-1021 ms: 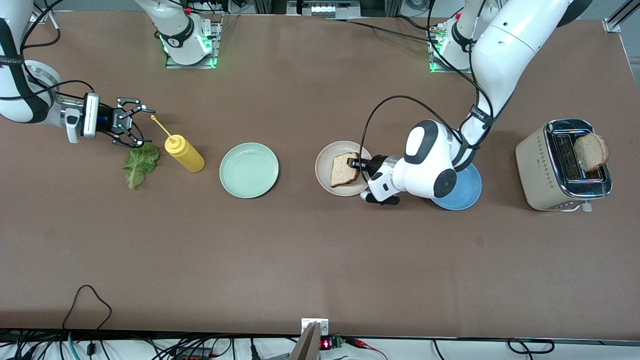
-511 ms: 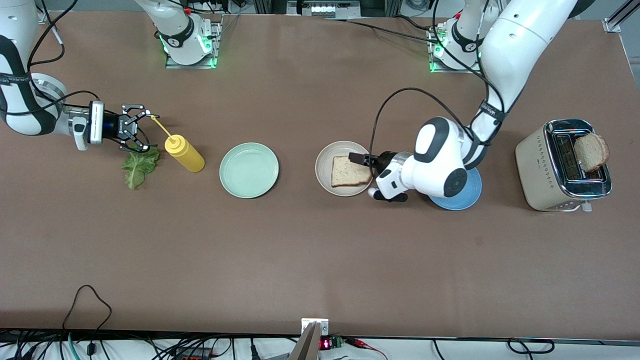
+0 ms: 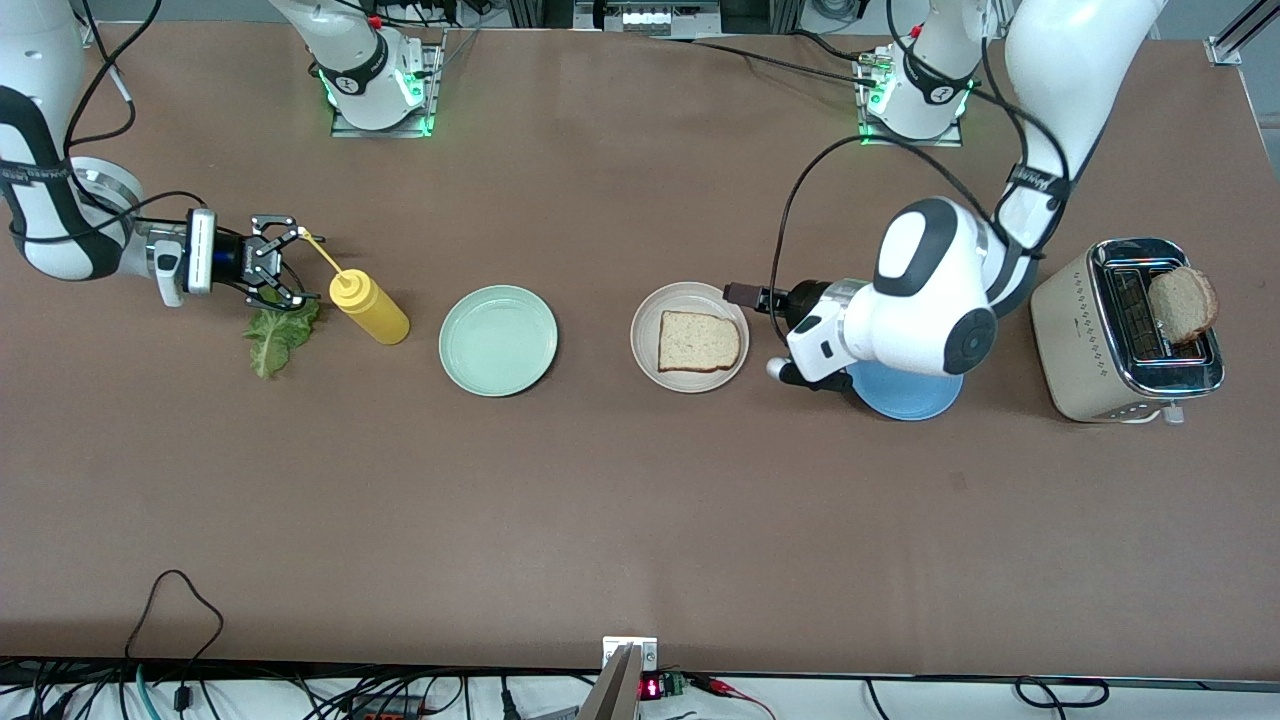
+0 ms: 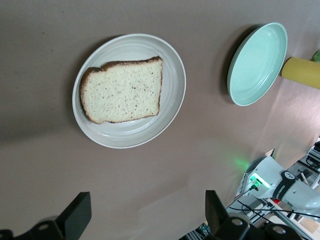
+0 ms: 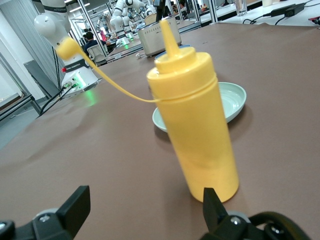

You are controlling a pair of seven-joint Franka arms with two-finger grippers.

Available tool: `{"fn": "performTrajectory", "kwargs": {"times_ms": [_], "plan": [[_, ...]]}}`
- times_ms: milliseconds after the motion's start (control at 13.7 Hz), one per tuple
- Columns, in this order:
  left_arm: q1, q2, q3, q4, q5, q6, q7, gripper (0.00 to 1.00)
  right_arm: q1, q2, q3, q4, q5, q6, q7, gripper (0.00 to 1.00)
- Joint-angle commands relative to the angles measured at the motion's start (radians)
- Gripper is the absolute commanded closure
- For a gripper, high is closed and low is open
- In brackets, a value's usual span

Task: Make sandwich in beige plate with both arms
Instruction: 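Grasp the yellow bottle with the right gripper while the left gripper withdraws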

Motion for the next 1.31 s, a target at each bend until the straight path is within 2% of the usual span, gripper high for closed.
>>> {"fn": "performTrajectory", "kwargs": {"times_ms": [0,146,365,511,729,875,1021,1094,1167,1240], "plan": [[0.060,-0.094,0.008,-0.033,0.102,-0.027,-0.018,0.00,0.046,0.079,0.003,0.096,0.053,-0.005,-0.038,0.00],[0.098,-0.141,0.008,-0.028,0.197,-0.048,-0.059,0.00,0.070,0.110,0.006,0.134,0.088,-0.007,-0.040,0.00],[0.138,-0.219,0.010,-0.025,0.376,-0.061,-0.081,0.00,0.109,0.122,0.006,0.136,0.145,-0.003,-0.044,0.00],[0.171,-0.249,0.010,0.022,0.495,-0.094,-0.081,0.00,0.124,0.136,0.006,0.138,0.168,-0.005,-0.044,0.00],[0.265,-0.241,0.008,0.218,0.512,-0.215,-0.072,0.00,0.136,0.149,0.006,0.139,0.173,-0.007,-0.049,0.00],[0.313,-0.239,0.007,0.272,0.514,-0.223,-0.067,0.00,0.146,0.147,0.008,0.138,0.186,-0.007,-0.049,0.00],[0.316,-0.249,0.010,0.280,0.512,-0.225,-0.065,0.00,0.159,0.147,0.008,0.139,0.196,-0.002,-0.049,0.00],[0.295,-0.265,0.049,0.278,0.514,-0.226,-0.058,0.00,0.169,0.147,0.006,0.139,0.212,-0.003,-0.051,0.01],[0.238,-0.281,0.119,0.278,0.511,-0.226,-0.032,0.00,0.172,0.147,0.008,0.139,0.214,-0.002,-0.051,0.04],[0.162,-0.285,0.222,0.280,0.505,-0.226,0.006,0.00,0.179,0.147,0.008,0.139,0.214,-0.002,-0.051,0.09]]}}
